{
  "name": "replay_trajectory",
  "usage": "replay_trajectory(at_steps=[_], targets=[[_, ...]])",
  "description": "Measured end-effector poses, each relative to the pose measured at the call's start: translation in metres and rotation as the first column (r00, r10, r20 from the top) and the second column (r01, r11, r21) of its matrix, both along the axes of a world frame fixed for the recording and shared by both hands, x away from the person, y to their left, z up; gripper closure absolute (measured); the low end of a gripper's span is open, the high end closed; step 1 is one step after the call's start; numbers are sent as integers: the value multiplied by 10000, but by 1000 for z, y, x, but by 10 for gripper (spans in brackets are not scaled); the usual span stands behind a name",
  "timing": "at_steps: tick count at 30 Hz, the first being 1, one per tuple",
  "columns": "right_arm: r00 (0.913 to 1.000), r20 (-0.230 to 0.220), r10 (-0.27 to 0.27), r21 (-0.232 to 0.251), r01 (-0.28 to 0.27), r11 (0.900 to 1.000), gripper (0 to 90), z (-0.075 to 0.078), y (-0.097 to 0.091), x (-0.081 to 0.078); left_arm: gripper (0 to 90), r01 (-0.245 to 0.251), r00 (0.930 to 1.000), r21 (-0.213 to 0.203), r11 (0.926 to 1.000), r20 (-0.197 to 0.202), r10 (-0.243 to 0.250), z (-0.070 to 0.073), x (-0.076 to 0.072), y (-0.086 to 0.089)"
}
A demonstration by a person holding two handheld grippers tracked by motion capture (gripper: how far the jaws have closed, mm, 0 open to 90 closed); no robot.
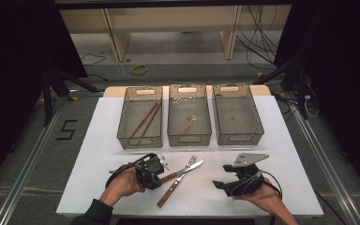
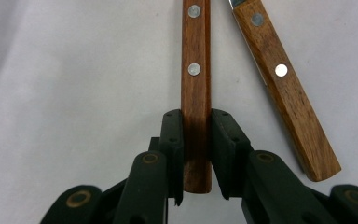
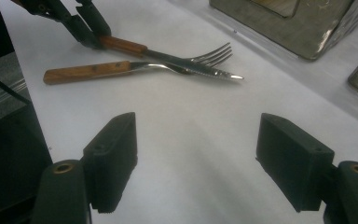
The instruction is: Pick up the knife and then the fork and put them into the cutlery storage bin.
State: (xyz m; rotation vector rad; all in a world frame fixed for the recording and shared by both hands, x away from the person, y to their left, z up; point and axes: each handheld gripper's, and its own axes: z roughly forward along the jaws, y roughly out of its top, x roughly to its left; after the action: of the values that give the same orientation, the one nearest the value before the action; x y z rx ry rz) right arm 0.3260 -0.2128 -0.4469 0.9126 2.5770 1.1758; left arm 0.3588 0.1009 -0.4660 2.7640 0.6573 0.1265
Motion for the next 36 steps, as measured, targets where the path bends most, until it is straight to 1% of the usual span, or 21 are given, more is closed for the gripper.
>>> replay_trajectory(at_steps=[6, 7, 8, 10, 11, 13, 14, 15, 19, 20, 21, 24, 27, 28, 30, 31, 32, 33, 36], targets=[[10000, 69, 32, 22, -32, 10000, 297, 2, 1, 0, 753, 9, 9994, -240, 9997, 349, 0, 12, -3, 0], [9999, 99, 48, 42, -49, 10000, 298, 3, 2, 0, 753, 59, 9995, -253, 9997, 318, -51, 14, -4, 0], [9998, 182, 90, 57, -91, 9999, 298, 4, 3, 0, 753, 114, 9990, -268, 9996, 427, -102, 17, -6, -1], [9990, 371, 243, 119, -247, 9996, 297, 9, 6, 0, 752, 250, 9986, -292, 9993, 474, -236, 20, -8, -3], [9984, 466, 311, 132, -317, 9994, 297, 11, 8, 0, 752, 311, 9982, -373, 9988, 515, -292, 22, -10, -5], [9965, 657, 519, 186, -532, 9984, 297, 16, 13, 1, 752, 530, 9975, -397, 9978, 496, -510, 26, -14, -10], [9948, 769, 674, 152, -688, 9975, 297, 19, 17, 1, 753, 577, 9969, -435, 9974, 568, -552, 27, -16, -13], [9931, 864, 793, 121, -806, 9967, 297, 21, 20, 1, 753, 708, 9962, -418, 9966, 545, -685, 28, -17, -15], [9835, 1122, 1422, -119, -1418, 9898, 296, 25, 34, 2, 752, 1053, 9924, -375, 9937, 682, -1025, 32, -23, -23], [9790, 1186, 1656, -298, -1632, 9861, 297, 26, 40, 2, 753, 1071, 9924, -413, 9934, 661, -1042, 33, -24, -25], [9764, 1154, 1828, -407, -1792, 9830, 297, 25, 44, 3, 752, 1195, 9910, -346, 9922, 656, -1170, 33, -25, -27], [9666, 1111, 2310, -746, -2236, 9718, 298, 23, 56, 3, 752, 1374, 9885, -287, 9901, 684, -1352, 34, -28, -31], [9547, 928, 2826, -1089, -2724, 9560, 309, 19, 67, 5, 753, 1581, 9850, -234, 9871, 743, -1560, 37, -31, -36], [9507, 848, 2983, -1263, -2867, 9497, 313, 17, 71, 5, 752, 1590, 9846, -274, 9869, 774, -1564, 37, -32, -37], [9430, 768, 3239, -1512, -3100, 9386, 324, 14, 75, 7, 752, 1690, 9829, -268, 9853, 785, -1664, 39, -33, -39], [9369, 661, 3433, -1650, -3290, 9298, 329, 12, 78, 7, 752, 1744, 9817, -296, 9842, 825, -1715, 40, -34, -40], [9317, 649, 3574, -1758, -3419, 9231, 337, 10, 80, 7, 753, 1786, 9809, -303, 9835, 838, -1756, 41, -35, -41], [9300, 587, 3628, -1810, -3475, 9200, 347, 9, 82, 7, 752, 1860, 9797, -280, 9821, 817, -1832, 41, -36, -42], [9211, 530, 3857, -2033, -3682, 9073, 388, 7, 85, 6, 752, 1979, 9774, -256, 9799, 814, -1953, 41, -37, -45]])
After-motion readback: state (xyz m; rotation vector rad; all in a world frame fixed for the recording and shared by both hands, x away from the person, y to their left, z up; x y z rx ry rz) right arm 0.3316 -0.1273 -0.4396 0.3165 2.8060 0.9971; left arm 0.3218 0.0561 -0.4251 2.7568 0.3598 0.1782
